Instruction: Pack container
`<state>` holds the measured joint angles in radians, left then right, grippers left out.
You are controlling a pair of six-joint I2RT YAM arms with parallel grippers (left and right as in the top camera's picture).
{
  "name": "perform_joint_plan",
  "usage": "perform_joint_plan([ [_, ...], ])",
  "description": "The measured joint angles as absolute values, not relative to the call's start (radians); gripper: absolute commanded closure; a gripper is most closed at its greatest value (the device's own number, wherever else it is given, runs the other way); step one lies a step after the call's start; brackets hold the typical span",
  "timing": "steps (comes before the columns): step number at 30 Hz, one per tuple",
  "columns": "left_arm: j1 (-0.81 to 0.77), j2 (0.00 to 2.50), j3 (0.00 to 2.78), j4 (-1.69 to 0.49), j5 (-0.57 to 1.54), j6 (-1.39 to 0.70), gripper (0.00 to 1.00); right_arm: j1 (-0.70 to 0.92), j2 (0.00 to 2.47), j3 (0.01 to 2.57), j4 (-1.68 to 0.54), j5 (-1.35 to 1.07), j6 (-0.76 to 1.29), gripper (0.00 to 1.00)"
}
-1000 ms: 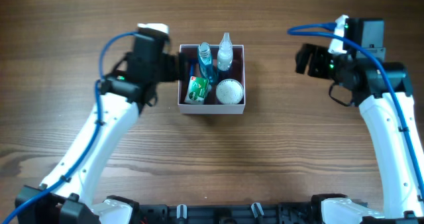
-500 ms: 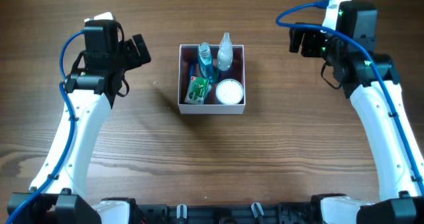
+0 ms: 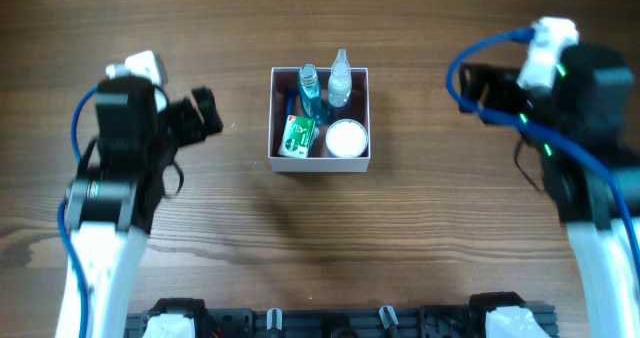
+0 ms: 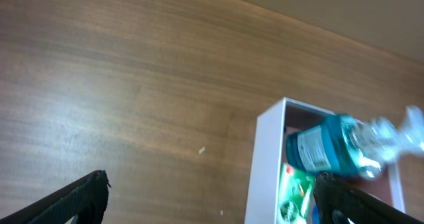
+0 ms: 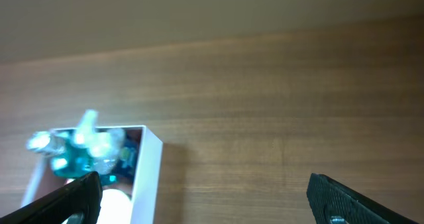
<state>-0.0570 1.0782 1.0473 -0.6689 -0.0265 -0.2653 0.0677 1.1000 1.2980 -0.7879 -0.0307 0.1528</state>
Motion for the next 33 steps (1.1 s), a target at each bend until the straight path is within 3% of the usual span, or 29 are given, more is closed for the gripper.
perform_joint_plan([
  [14,-0.057,0.427,0.734,-0.826,0.01,-0.261,0.0,0.068,0.305,0.762,-0.882,-0.003,0.263,0.0],
  [33,-0.057,0.37,0.722,-0.831,0.01,-0.262,0.0,0.068,0.224,0.722,-0.884,-0.002,0.284,0.0],
])
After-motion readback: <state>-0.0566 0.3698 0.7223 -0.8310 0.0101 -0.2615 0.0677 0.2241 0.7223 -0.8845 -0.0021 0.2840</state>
